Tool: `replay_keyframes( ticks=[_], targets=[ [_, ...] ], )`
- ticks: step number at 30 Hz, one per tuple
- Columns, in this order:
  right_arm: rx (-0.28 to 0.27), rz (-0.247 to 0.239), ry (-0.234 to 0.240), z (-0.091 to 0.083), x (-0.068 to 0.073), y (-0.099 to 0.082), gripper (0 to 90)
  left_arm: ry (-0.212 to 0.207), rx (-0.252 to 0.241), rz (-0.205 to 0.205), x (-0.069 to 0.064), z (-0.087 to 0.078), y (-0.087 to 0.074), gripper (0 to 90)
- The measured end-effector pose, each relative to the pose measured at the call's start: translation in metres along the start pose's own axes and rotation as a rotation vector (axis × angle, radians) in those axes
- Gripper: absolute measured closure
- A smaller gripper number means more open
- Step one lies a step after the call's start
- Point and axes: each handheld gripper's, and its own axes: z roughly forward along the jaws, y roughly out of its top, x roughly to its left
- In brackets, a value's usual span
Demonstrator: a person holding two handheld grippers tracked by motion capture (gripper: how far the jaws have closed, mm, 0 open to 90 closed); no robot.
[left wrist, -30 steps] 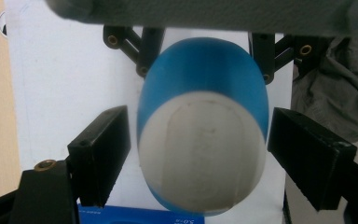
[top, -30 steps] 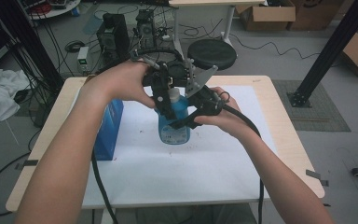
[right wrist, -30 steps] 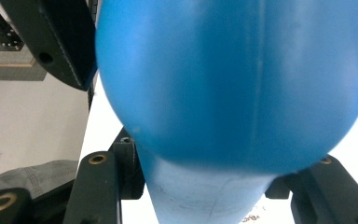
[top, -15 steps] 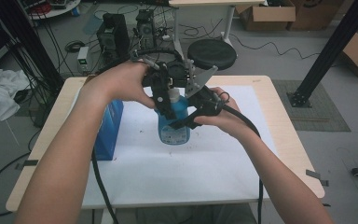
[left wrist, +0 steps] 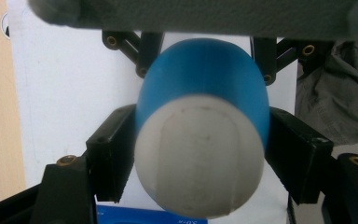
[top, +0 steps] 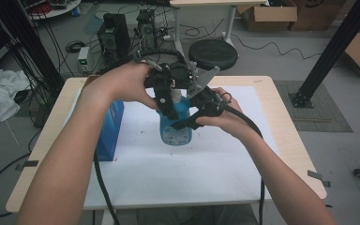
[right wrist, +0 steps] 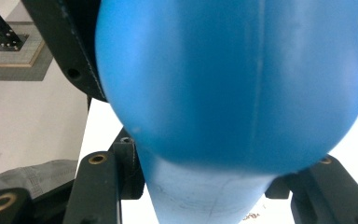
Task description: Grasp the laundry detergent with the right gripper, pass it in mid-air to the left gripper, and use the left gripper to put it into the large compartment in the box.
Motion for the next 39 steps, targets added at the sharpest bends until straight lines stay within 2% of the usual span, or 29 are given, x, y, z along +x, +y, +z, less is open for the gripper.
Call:
replay_keyframes(
  ticks=[6,9,16,20,21,23,24,26,29,32,33,34,35,39],
  targets=[
    [0.002,0.005,0.002,0.001,0.001,0.0,46.0,-0.002,-0.001,-0.003,-0.001,0.001,0.001,33.2],
    [0.014,-0.012,-0.015,0.002,0.0,0.0,46.0,0.001,0.004,0.006,0.0,0.002,0.001,34.4],
    [0.025,0.005,-0.016,0.001,0.002,0.0,45.9,0.01,0.009,0.02,-0.001,0.002,0.002,37.7],
    [0.021,-0.008,-0.018,0.001,0.001,0.0,45.9,0.013,0.01,0.023,0.0,0.003,0.003,37.9],
    [0.03,0.009,-0.017,0.001,0.002,0.0,45.9,0.011,0.013,0.024,-0.001,0.003,0.003,38.0],
    [0.022,-0.008,-0.021,0.002,0.001,0.0,45.9,0.016,0.017,0.027,-0.001,0.003,0.003,38.2],
    [0.033,0.008,-0.022,0.002,0.002,0.0,45.8,0.016,0.018,0.029,-0.001,0.003,0.003,38.3],
    [0.025,-0.016,-0.027,0.003,0.001,0.0,45.7,0.013,0.02,0.025,-0.001,0.003,0.003,38.4],
    [0.02,-0.014,-0.018,0.003,0.001,0.001,45.4,0.009,0.03,0.019,-0.001,0.002,0.003,38.5],
    [0.01,-0.017,-0.008,0.004,-0.001,0.002,44.4,0.007,0.04,-0.009,0.0,0.0,0.005,38.6],
    [0.002,-0.01,-0.003,0.003,0.0,0.001,40.4,0.001,0.044,-0.028,0.001,-0.002,0.005,38.7],
    [-0.007,0.011,-0.005,0.003,0.0,0.0,30.4,-0.002,0.049,-0.046,0.002,-0.002,0.005,38.7],
    [-0.007,0.015,0.001,0.003,-0.001,0.0,25.3,-0.01,0.056,-0.074,0.003,-0.003,0.004,38.7],
    [0.052,0.021,-0.024,0.003,-0.003,-0.007,21.0,-0.046,0.08,-0.183,0.01,-0.013,0.0,38.7]
  ],
)
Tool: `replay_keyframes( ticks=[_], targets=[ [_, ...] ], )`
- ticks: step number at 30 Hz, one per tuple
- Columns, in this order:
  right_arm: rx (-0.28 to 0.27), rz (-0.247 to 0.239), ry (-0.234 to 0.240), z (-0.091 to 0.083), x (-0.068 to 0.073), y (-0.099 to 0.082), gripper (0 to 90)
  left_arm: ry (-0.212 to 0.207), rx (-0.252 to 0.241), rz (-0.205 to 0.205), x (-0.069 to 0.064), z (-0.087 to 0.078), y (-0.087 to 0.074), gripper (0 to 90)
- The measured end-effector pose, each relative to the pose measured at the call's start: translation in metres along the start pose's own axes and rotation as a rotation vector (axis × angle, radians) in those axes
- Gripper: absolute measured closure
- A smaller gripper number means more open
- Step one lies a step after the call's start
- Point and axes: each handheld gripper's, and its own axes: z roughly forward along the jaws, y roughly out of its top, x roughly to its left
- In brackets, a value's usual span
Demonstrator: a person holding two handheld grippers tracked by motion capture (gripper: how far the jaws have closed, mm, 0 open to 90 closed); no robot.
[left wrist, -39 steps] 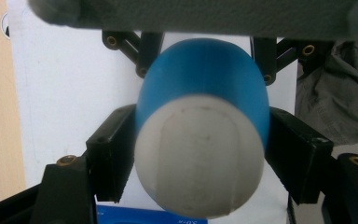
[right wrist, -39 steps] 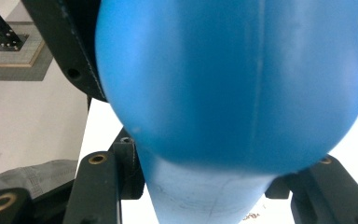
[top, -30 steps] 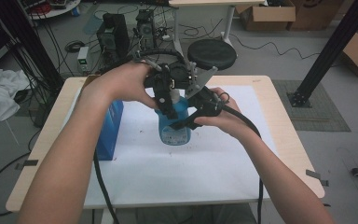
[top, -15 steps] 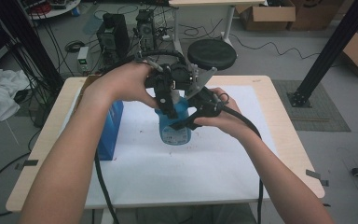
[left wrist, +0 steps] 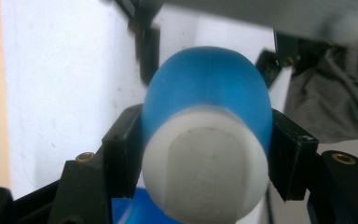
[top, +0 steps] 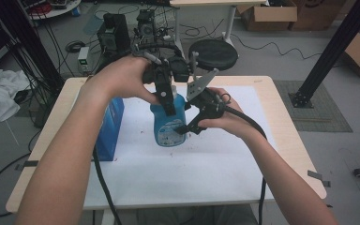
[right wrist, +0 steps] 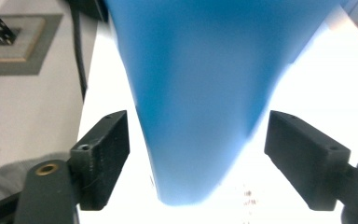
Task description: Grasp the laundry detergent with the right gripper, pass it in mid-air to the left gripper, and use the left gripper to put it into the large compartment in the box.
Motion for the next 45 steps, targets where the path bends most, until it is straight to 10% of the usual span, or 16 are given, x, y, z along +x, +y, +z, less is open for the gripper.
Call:
replay_keyframes(
  ticks=[7,18,26,35,45],
  targets=[
    [0.09,0.027,-0.044,-0.006,-0.006,-0.018,21.6,-0.009,0.016,-0.209,0.018,-0.026,-0.016,38.7],
    [0.366,0.085,-0.165,-0.029,-0.018,-0.072,25.4,0.166,0.056,-0.809,0.061,-0.086,-0.079,38.7],
    [0.472,0.148,-0.211,-0.054,-0.031,-0.109,25.9,0.236,0.023,-1.16,0.075,-0.1,-0.129,38.8],
    [0.537,0.185,-0.25,-0.075,-0.036,-0.133,26.4,0.276,0.079,-1.317,0.084,-0.092,-0.164,38.8],
    [0.563,0.204,-0.255,-0.088,-0.038,-0.146,26.8,0.253,0.07,-1.363,0.087,-0.077,-0.185,38.8]
  ],
)
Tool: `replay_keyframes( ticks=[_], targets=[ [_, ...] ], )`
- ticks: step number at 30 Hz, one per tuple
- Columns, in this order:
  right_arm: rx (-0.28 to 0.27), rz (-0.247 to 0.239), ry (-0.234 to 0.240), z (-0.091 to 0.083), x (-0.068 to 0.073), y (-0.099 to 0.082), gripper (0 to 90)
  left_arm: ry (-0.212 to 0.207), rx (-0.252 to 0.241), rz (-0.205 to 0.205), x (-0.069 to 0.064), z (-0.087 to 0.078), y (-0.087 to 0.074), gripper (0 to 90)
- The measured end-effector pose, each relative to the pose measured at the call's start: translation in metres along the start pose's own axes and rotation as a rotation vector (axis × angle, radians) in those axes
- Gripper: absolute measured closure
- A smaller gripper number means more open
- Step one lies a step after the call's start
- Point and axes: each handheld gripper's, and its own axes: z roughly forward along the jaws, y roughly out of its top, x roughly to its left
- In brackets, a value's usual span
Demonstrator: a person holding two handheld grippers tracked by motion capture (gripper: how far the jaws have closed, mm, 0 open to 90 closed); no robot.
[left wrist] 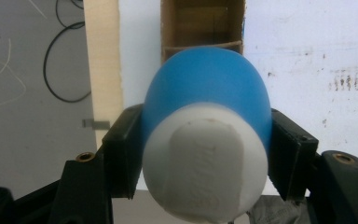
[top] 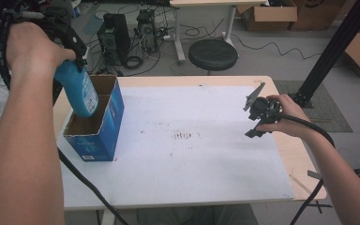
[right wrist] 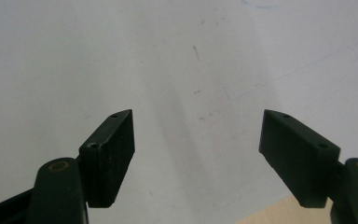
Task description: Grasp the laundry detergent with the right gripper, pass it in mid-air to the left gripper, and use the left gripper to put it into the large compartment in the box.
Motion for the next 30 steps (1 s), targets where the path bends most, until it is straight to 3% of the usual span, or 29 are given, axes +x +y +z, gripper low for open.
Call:
replay_keyframes(
  ticks=[9,21,30],
  targets=[
    [0.024,-0.007,0.0,-0.002,0.0,-0.003,26.7,-0.021,0.031,-0.002,0.003,0.031,0.0,38.8],
    [0.016,0.0,-0.008,-0.006,-0.002,-0.01,26.6,-0.009,0.075,0.006,-0.002,0.07,0.0,38.8],
    [0.011,0.001,-0.011,-0.007,-0.001,-0.013,26.6,-0.007,0.121,0.022,-0.008,0.113,-0.004,38.8]
  ],
)
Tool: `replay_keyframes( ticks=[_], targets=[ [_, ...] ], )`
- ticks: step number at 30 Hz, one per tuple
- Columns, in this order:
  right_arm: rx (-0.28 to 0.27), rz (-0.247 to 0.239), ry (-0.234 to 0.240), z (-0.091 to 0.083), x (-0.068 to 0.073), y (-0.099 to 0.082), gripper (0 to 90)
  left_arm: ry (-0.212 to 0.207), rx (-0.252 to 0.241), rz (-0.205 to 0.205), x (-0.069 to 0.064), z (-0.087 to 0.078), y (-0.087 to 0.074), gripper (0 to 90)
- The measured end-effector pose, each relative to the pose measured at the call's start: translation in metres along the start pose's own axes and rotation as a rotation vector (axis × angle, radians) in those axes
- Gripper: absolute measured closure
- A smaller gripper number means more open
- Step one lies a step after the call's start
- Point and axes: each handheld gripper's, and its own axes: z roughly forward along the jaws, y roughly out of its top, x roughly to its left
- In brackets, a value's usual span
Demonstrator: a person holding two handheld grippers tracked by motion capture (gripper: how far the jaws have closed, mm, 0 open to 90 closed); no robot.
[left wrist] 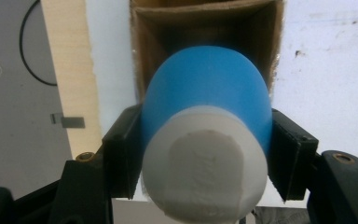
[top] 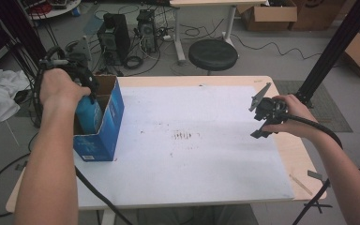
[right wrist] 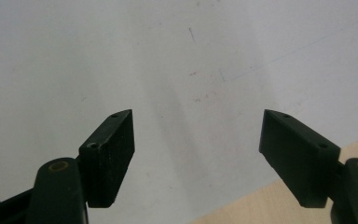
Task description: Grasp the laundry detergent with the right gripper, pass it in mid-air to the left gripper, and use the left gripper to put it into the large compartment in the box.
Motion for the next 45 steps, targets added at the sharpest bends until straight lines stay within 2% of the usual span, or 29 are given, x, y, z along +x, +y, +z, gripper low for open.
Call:
replay_keyframes(
  ticks=[6,15,28,45],
  targets=[
    [0.002,0.005,0.0,0.003,0.001,-0.002,26.7,0.014,0.027,0.011,-0.003,0.022,0.0,38.8],
    [0.003,0.004,0.002,0.005,0.002,-0.002,26.7,0.005,0.058,0.02,-0.006,0.045,-0.001,38.7],
    [0.004,-0.006,-0.003,0.007,0.005,-0.001,26.7,0.009,0.071,0.024,-0.005,0.06,-0.003,38.6],
    [0.014,-0.002,0.002,0.011,0.007,-0.001,26.7,0.005,0.079,0.028,-0.005,0.062,-0.003,38.3]
  ],
)
